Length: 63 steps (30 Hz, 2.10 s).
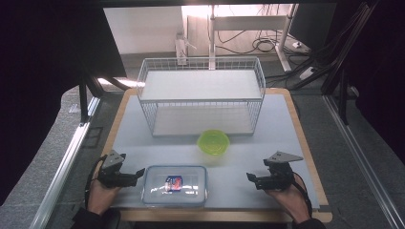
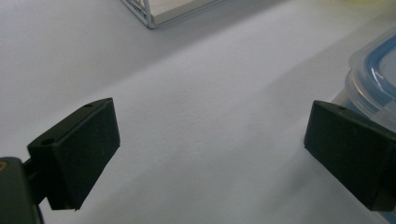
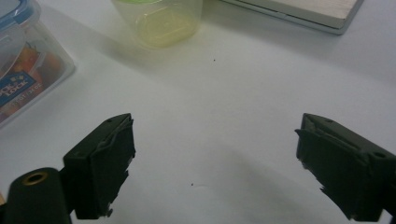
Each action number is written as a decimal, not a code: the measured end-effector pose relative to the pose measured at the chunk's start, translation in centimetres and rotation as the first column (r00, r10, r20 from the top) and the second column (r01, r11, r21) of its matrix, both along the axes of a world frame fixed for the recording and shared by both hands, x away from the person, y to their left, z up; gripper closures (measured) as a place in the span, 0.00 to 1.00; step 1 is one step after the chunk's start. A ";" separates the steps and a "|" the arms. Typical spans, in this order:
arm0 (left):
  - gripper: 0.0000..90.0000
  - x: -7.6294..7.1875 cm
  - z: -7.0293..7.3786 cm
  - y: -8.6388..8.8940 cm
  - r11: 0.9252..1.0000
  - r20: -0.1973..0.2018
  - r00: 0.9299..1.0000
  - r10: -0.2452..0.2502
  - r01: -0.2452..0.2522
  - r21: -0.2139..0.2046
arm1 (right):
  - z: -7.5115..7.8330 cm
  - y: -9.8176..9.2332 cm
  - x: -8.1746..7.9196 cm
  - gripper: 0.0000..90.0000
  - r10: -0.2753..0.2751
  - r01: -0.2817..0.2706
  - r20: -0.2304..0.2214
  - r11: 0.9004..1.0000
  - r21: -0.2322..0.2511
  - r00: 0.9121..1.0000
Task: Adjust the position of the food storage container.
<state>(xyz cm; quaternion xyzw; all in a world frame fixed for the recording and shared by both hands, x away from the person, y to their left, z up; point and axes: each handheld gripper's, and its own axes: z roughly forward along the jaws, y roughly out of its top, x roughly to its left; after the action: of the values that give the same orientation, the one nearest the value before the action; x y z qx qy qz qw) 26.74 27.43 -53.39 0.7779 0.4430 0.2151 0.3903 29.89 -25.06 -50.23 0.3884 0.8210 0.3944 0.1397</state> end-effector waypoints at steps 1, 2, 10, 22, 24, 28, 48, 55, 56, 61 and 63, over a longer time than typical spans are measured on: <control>0.04 0.0 -0.1 -0.1 1.000 0.001 1.000 -0.004 0.004 0.006 | 0.0 0.0 0.0 0.16 0.002 -0.002 -0.004 1.000 0.000 1.000; 0.04 0.0 -0.1 -0.1 1.000 0.001 1.000 -0.004 0.004 0.006 | -0.1 0.1 0.1 0.17 0.006 -0.006 -0.006 1.000 0.000 1.000; 0.04 -0.1 0.0 0.1 1.000 0.011 1.000 -0.007 0.007 -0.019 | 0.6 0.8 0.3 0.32 0.040 -0.040 -0.003 0.999 -0.004 0.999; 0.04 0.0 0.0 0.0 1.000 0.014 1.000 -0.014 0.014 -0.011 | 1.7 2.4 1.3 0.50 0.084 -0.085 -0.017 0.996 -0.013 0.996; 0.04 0.0 0.0 0.0 1.000 0.014 1.000 -0.018 0.018 -0.011 | 2.0 2.8 1.6 0.53 0.090 -0.090 -0.018 0.996 -0.019 0.996; 0.04 0.0 -0.1 -0.1 1.000 0.016 1.000 -0.020 0.020 -0.009 | 2.5 3.6 2.4 0.58 0.096 -0.097 -0.017 0.995 -0.025 0.995; 0.03 0.0 0.0 0.2 0.999 0.019 1.000 -0.010 0.011 -0.033 | 4.7 8.9 5.9 0.98 0.197 -0.196 0.005 0.980 -0.037 0.980; 0.03 0.1 -0.1 0.2 0.999 0.015 1.000 -0.013 0.014 -0.032 | 5.0 11.8 7.6 1.00 0.220 -0.220 0.005 0.975 -0.035 0.975; 0.03 0.1 -0.1 0.2 0.999 0.014 1.000 -0.014 0.015 -0.031 | 4.9 12.7 8.1 1.00 0.230 -0.230 0.002 0.973 -0.032 0.973; 0.03 0.1 -0.1 0.1 0.999 0.012 1.000 -0.015 0.016 -0.028 | 4.5 14.7 9.0 1.00 0.247 -0.246 -0.002 0.968 -0.047 0.969; 0.03 0.1 -0.1 0.1 0.999 0.010 1.000 -0.016 0.016 -0.030 | 4.2 16.0 9.7 1.00 0.250 -0.250 -0.002 0.967 -0.056 0.968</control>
<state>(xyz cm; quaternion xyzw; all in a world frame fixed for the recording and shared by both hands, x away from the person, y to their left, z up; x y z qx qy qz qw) 26.82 27.57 -53.50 0.7743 0.4380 0.2091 0.4061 39.59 -9.09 -46.03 0.2768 0.8736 0.3870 0.1019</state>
